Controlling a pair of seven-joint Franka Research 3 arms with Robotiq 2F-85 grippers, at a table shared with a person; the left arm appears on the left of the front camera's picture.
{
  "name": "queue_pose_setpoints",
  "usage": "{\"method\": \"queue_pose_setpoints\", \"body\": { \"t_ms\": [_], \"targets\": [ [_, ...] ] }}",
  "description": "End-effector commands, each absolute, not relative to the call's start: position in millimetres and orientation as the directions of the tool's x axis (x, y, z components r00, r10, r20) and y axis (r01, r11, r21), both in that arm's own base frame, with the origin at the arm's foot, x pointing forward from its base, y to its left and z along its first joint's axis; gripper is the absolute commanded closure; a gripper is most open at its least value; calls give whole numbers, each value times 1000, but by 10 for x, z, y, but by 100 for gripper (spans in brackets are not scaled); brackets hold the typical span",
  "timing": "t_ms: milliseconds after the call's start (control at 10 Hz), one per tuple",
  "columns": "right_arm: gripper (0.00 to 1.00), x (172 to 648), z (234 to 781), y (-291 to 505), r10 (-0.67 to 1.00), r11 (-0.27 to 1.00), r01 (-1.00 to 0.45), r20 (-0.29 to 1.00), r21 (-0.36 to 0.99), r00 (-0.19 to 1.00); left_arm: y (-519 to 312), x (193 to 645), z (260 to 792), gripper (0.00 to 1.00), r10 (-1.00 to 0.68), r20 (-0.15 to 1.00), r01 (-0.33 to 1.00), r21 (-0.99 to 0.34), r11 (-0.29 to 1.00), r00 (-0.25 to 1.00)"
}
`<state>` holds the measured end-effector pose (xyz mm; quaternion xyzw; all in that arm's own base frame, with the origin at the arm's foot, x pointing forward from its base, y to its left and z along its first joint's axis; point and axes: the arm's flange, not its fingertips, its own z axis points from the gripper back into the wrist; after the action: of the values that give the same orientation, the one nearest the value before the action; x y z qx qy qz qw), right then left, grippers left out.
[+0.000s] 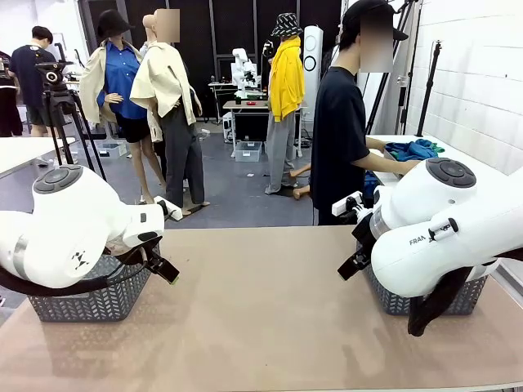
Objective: Sort the tops and bottoms.
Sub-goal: Lift clothes from the center of the table with your left hand.
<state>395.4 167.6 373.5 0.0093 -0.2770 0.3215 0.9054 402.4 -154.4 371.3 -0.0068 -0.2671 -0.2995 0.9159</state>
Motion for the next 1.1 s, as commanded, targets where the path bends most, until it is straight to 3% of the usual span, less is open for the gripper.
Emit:
{"method": "queue_pose_setpoints", "body": {
  "t_ms": [0,400,500,700,1000],
  "targets": [
    [0,4003,3849,1690,588,781,-600,527,-172,614,-1578,4068,3886,0,-559,513,552,185,813,651],
    [0,4154,4527,1638,572,782,-573,649,-247,501,-1587,4130,4710,0,-581,639,527,305,793,505],
    [0,4247,4814,1423,559,806,-508,672,-304,486,-1352,4244,5020,0,-576,662,441,386,810,480],
    [0,4373,5217,512,480,877,-314,683,-363,551,-375,4468,5533,0,-531,669,308,433,847,520],
    [0,4306,5245,-938,232,953,-22,685,-301,691,1106,4394,5573,0,-377,636,153,378,913,673]
  ]
}}
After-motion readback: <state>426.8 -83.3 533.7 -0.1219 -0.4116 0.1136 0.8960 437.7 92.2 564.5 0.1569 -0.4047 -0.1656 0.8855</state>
